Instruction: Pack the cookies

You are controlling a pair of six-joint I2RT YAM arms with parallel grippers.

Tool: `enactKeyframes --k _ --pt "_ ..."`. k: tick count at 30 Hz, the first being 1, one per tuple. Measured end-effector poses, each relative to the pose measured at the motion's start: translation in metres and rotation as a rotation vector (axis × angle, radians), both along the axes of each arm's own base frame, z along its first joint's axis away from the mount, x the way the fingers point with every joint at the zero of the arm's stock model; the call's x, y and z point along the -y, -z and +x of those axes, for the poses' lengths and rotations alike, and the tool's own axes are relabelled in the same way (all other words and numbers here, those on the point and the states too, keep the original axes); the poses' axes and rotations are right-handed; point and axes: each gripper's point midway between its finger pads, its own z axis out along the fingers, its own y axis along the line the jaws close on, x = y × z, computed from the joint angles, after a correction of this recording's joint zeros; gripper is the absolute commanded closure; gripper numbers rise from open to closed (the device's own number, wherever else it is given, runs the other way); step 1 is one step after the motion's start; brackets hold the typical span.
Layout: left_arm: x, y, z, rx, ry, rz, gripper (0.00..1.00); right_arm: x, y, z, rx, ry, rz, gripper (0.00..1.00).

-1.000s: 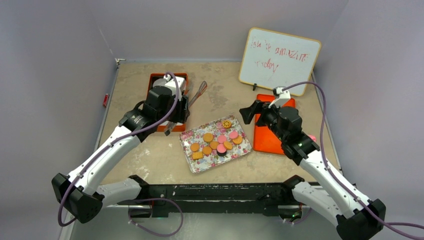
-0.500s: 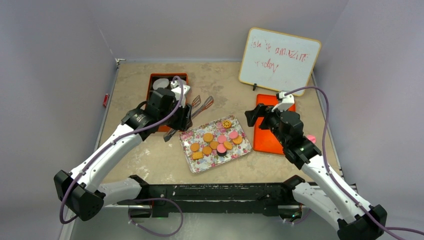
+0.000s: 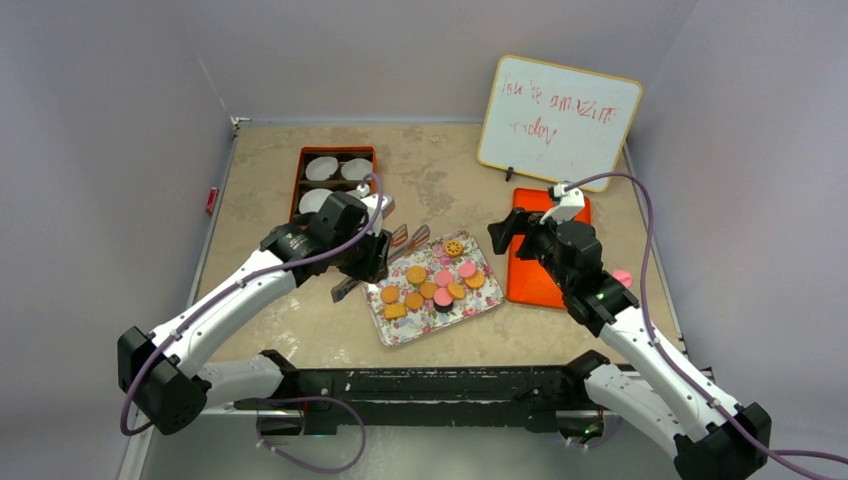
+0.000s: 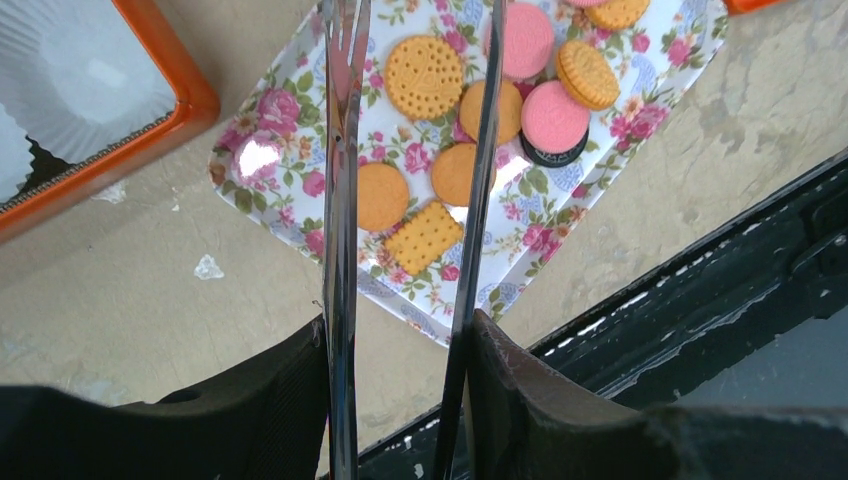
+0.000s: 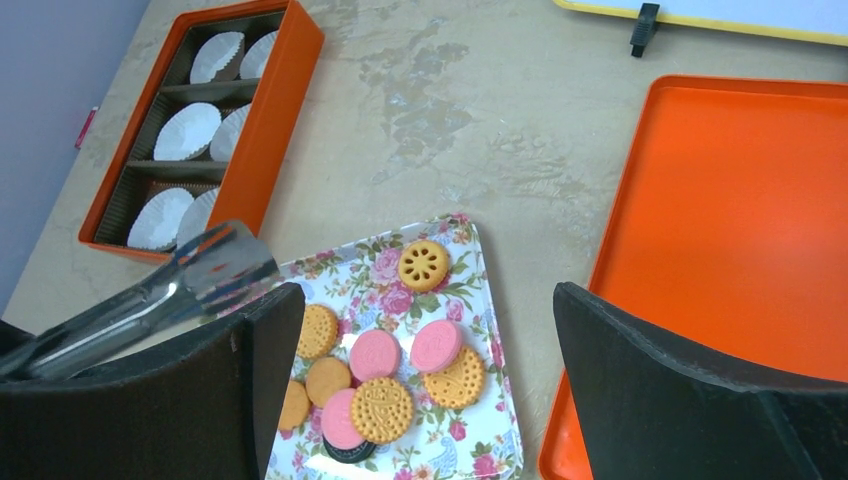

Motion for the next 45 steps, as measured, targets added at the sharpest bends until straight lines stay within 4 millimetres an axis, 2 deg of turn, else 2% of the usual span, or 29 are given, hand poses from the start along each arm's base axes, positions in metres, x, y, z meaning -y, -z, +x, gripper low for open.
enactKeyframes --k 4,11,14,27,45 --pt "0.004 0.013 -0.011 -0.017 0.014 0.074 0.56 0.0 0.003 0.0 -0.004 -0.001 -0.001 0.03" --pt "-0.003 0.046 -0.025 -0.053 0.011 0.289 0.56 -0.001 0.006 0.0 -0.013 -0.002 -0.002 0.02" --pt "-0.005 0.052 -0.027 -0.05 0.012 0.353 0.56 -0.001 0.007 0.0 -0.013 -0.002 -0.002 0.02" --pt "0.008 0.044 -0.03 0.005 0.033 0.389 0.54 0.0 0.011 -0.002 -0.02 0.0 0.002 0.02" --pt "0.022 0.059 -0.035 0.012 0.062 0.486 0.53 0.0 0.009 -0.003 -0.015 0.0 0.006 0.02"
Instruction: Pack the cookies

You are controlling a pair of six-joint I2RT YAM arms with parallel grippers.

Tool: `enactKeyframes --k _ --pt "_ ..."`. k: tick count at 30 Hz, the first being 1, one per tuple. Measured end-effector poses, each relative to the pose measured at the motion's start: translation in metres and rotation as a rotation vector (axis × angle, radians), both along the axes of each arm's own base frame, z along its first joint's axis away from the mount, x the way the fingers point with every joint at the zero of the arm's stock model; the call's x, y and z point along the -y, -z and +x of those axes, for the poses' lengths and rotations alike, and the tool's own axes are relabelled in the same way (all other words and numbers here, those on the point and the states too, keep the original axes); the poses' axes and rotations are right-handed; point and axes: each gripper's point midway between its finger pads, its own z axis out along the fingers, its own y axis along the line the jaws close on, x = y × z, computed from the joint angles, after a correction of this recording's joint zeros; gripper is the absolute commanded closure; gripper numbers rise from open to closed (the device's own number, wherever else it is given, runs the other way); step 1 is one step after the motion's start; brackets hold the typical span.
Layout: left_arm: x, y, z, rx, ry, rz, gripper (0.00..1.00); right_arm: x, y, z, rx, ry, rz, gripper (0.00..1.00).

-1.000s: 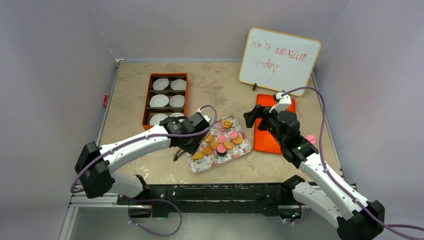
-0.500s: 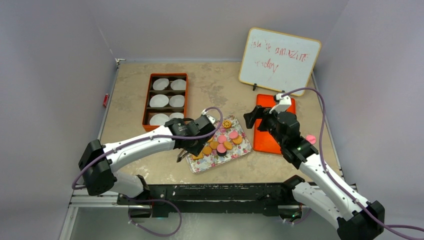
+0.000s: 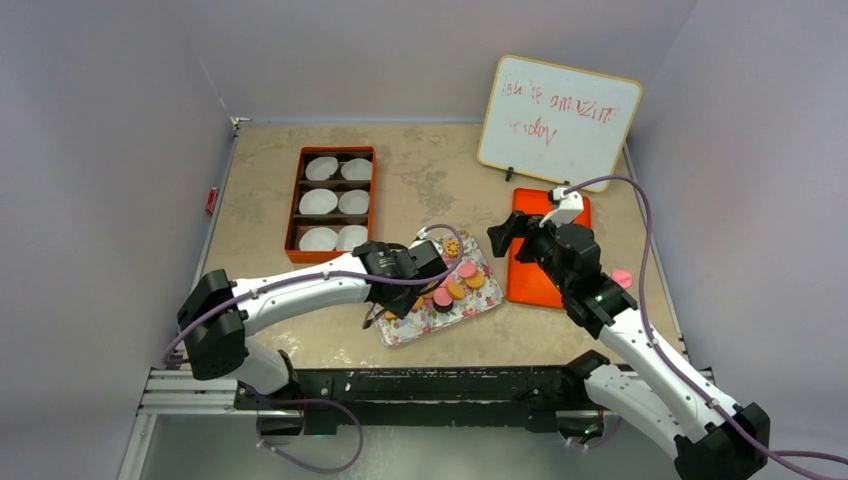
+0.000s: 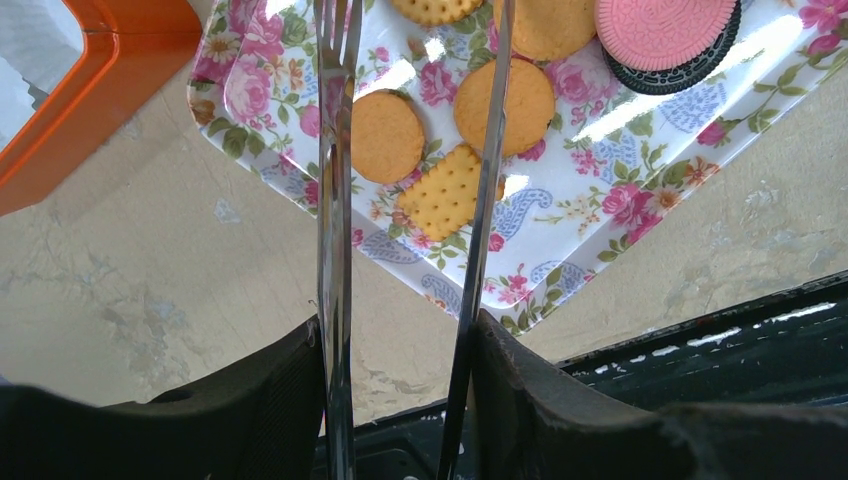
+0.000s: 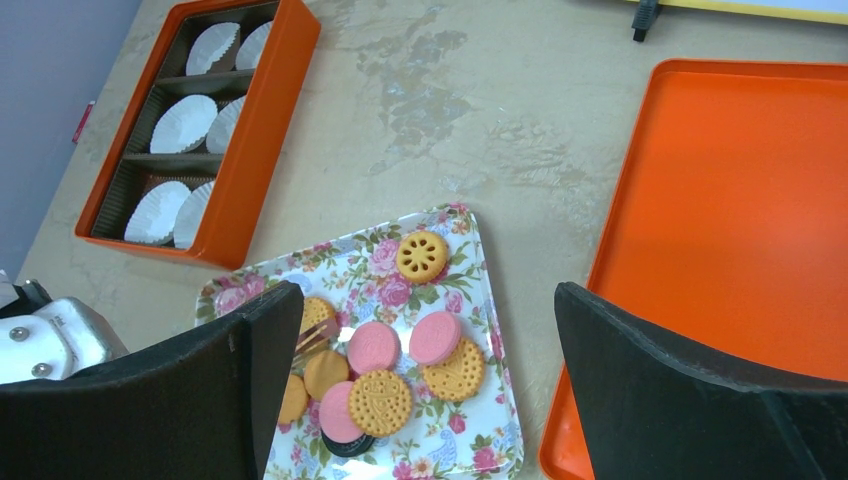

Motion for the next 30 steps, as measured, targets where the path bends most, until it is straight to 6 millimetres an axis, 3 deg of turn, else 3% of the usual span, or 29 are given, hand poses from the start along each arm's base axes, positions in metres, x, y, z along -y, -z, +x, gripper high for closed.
enactKeyframes --k 18,30 --pt "0.0 0.006 0.001 0.002 -0.005 0.028 0.67 0.004 -0.004 -0.003 0.013 0.013 0.0 0.01" --pt "-0.003 -0.005 0.01 0.056 -0.019 0.045 0.71 0.03 -0.011 -0.01 0.053 0.082 -0.08 0.01"
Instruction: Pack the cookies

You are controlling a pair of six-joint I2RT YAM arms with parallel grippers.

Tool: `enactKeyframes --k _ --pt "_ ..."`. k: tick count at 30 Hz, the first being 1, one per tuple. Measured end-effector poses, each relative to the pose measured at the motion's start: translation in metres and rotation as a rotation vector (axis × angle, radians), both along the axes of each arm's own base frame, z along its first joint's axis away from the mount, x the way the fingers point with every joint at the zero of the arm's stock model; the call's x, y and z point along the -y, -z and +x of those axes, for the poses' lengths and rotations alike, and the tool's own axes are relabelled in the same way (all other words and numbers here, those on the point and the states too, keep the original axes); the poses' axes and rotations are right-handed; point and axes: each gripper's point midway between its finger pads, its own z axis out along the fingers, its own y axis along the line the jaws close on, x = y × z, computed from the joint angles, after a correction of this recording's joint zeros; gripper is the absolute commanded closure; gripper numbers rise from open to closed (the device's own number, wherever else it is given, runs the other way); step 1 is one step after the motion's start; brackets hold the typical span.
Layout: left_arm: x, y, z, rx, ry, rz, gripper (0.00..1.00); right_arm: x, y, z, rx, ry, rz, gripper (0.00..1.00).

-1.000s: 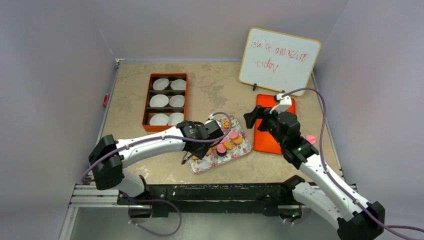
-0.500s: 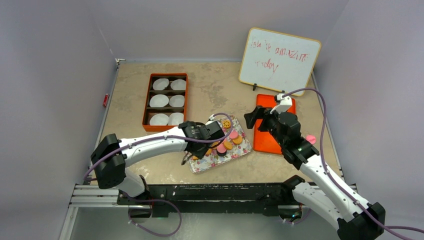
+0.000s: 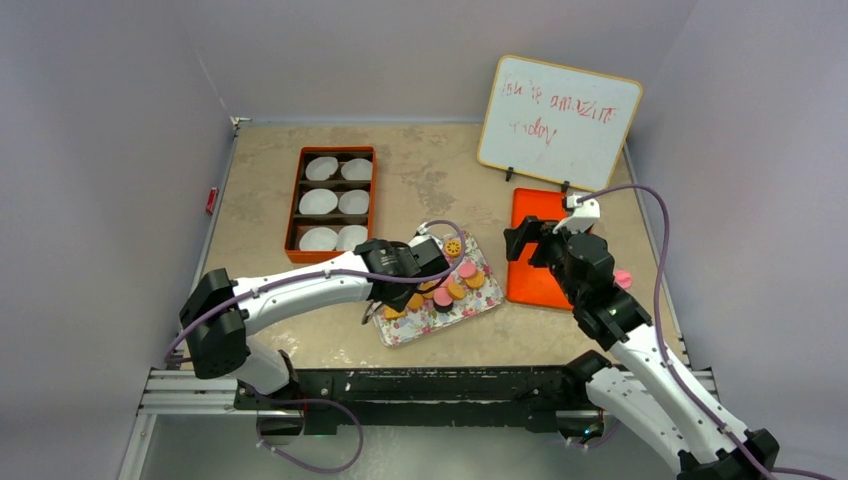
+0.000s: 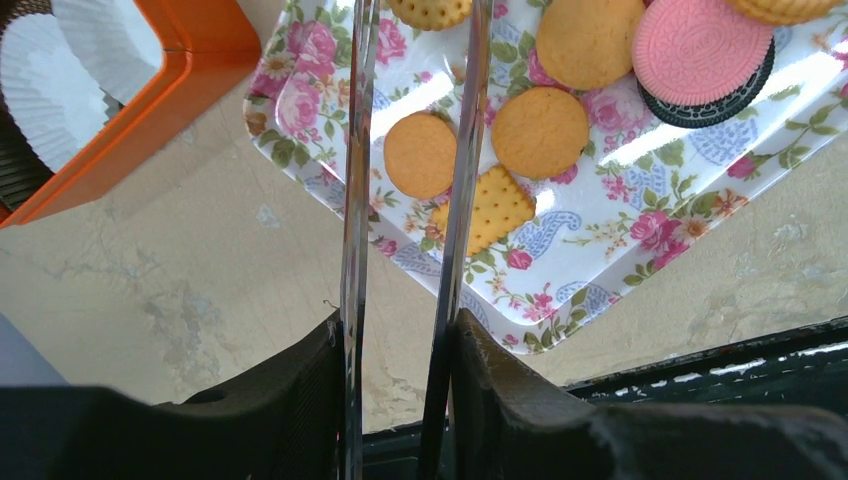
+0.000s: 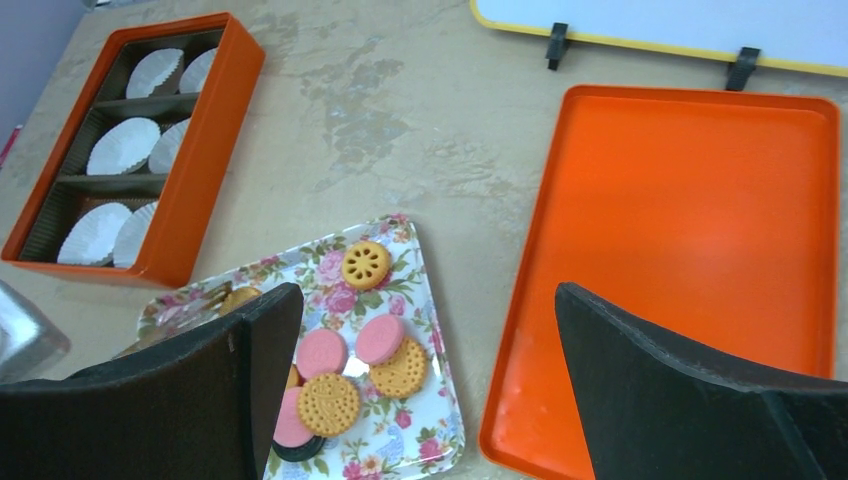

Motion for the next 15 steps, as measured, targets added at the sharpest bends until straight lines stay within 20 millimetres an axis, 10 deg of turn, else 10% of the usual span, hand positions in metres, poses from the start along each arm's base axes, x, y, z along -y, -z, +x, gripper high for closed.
enactKeyframes --k 15 --pt "-0.015 -0.037 0.039 0.113 -0.06 -0.029 0.72 0.036 -0.002 -0.011 0.017 0.125 -0.08 0.01"
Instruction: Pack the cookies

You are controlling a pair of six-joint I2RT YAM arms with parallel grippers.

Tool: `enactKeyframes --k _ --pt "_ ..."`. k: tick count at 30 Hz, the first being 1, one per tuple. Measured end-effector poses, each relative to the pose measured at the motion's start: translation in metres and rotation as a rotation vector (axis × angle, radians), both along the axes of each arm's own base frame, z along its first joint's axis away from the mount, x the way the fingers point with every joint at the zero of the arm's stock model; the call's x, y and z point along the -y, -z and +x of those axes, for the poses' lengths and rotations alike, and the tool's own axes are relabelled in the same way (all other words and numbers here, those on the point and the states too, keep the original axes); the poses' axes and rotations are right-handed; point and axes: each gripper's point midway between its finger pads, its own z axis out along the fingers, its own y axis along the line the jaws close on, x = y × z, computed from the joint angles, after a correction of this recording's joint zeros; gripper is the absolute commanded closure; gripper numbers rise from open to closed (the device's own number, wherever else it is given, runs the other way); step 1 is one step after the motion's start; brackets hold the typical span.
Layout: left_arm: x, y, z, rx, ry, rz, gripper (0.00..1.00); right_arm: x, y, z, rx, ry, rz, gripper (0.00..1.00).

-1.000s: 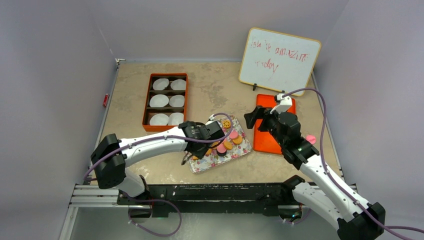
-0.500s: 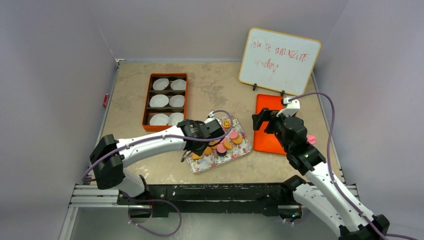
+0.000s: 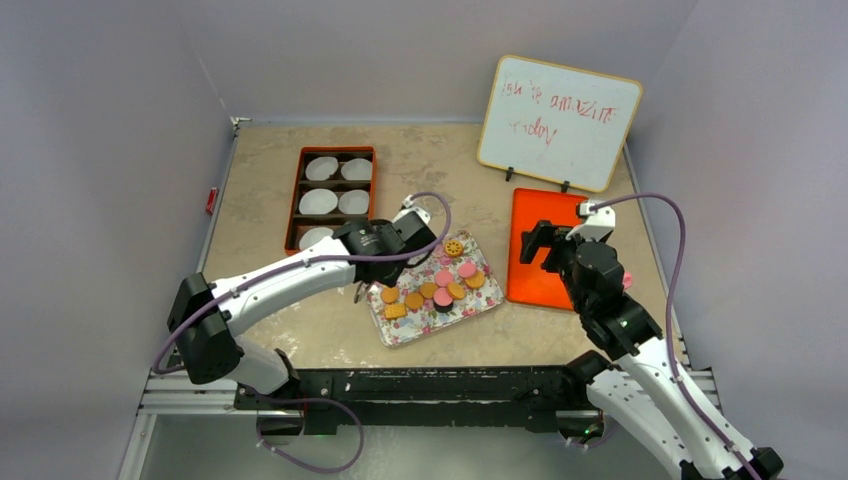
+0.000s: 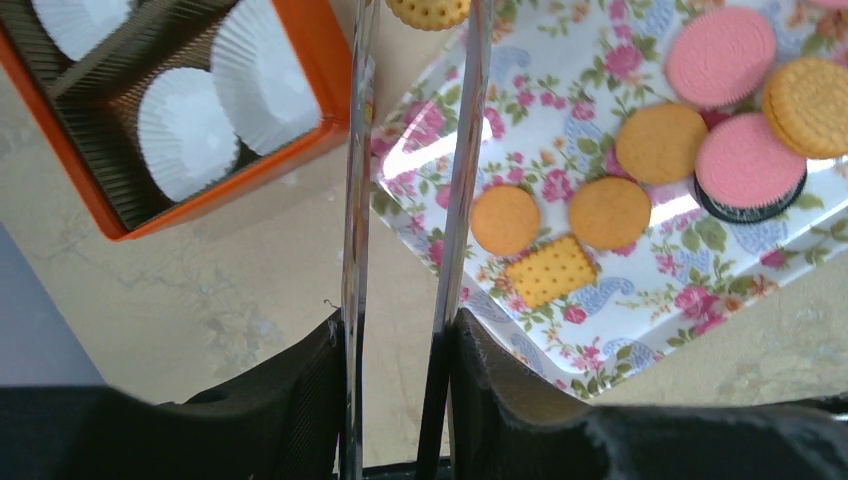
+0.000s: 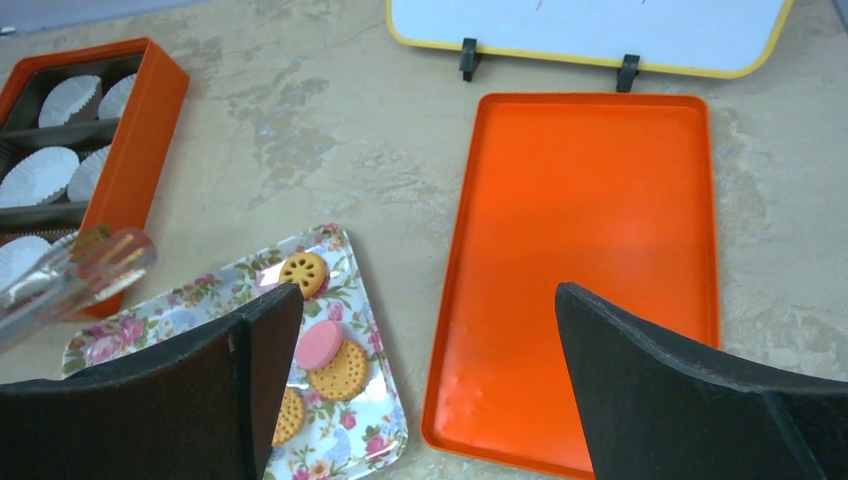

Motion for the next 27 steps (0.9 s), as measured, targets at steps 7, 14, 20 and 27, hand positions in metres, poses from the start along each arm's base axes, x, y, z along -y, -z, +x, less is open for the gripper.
enactKeyframes --k 7,14,20,27 --pt "-0.02 -0.033 0.03 0.073 -0.05 -0.041 0.72 0.005 -0.005 -0.001 0.021 0.015 -0.007 0.01" --pt "-0.042 -0.055 0.062 0.129 -0.098 -0.058 0.72 0.005 0.001 -0.001 0.016 0.014 -0.008 0.01" --pt "-0.081 -0.071 0.099 0.177 -0.202 -0.049 0.72 0.004 0.014 -0.002 -0.004 0.011 -0.011 0.01" --pt "-0.12 -0.065 0.146 0.181 -0.306 -0.016 0.73 -0.001 0.017 -0.002 -0.008 -0.008 0.006 0.01"
